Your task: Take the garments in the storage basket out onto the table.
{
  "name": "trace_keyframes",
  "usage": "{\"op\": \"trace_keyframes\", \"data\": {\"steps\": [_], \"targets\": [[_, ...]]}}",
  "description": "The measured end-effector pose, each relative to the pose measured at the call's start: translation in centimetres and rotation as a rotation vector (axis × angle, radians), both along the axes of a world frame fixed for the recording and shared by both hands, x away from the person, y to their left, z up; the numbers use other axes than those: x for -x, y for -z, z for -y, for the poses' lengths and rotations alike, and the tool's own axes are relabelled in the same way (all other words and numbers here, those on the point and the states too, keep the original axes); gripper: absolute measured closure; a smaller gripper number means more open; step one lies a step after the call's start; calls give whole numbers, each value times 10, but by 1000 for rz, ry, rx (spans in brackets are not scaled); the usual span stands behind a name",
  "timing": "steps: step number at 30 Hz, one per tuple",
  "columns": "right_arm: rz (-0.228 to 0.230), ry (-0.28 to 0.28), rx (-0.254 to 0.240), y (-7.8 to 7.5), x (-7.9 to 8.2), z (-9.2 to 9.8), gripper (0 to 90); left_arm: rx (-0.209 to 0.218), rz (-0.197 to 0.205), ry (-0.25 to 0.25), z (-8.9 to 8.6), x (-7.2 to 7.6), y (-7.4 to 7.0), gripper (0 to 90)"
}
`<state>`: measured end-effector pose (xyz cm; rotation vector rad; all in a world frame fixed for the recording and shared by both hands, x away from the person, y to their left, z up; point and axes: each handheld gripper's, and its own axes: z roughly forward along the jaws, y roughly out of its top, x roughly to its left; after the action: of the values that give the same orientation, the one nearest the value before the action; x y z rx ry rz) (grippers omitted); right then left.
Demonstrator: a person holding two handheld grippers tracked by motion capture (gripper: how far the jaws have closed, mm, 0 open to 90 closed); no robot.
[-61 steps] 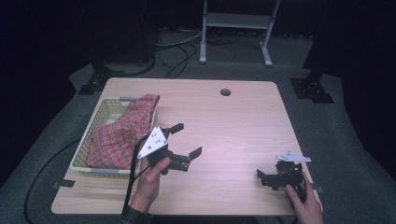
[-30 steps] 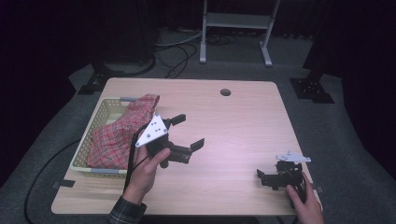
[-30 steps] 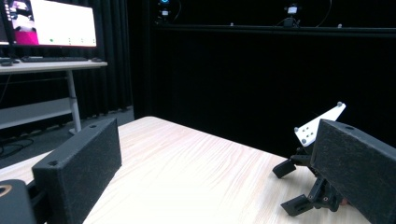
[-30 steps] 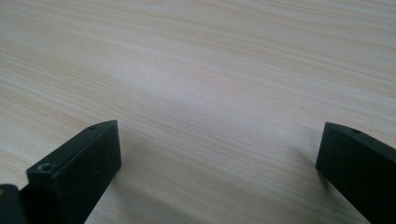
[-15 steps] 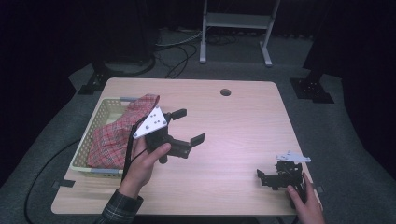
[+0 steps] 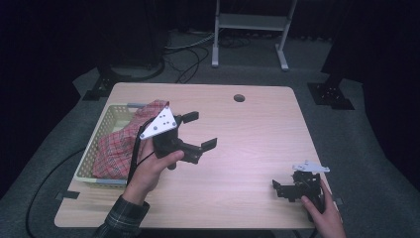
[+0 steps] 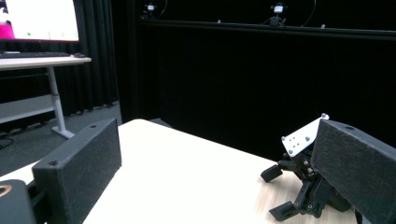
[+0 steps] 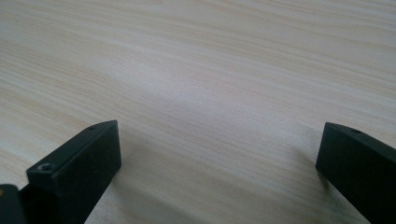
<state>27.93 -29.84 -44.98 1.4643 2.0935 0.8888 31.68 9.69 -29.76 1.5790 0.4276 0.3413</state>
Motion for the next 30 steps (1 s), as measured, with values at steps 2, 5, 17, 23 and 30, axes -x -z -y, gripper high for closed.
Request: {"op": "trace_keyframes", "data": {"steps": [2, 5, 17, 23, 30], "targets": [[0, 1, 0, 0, 0, 0, 0, 0, -3, 6, -1, -2, -1, 15], [0, 1, -1, 0, 0, 0, 0, 0, -4, 16, -1, -3, -3, 15], [0, 0, 0, 0, 0, 0, 0, 9, -6, 24, -18, -6, -12, 16], [0, 0, 0, 0, 0, 0, 0, 13, -9, 26, -25, -6, -16, 15], [0, 0, 0, 0, 0, 0, 0, 11, -8, 30, -32, -7, -18, 15]]}}
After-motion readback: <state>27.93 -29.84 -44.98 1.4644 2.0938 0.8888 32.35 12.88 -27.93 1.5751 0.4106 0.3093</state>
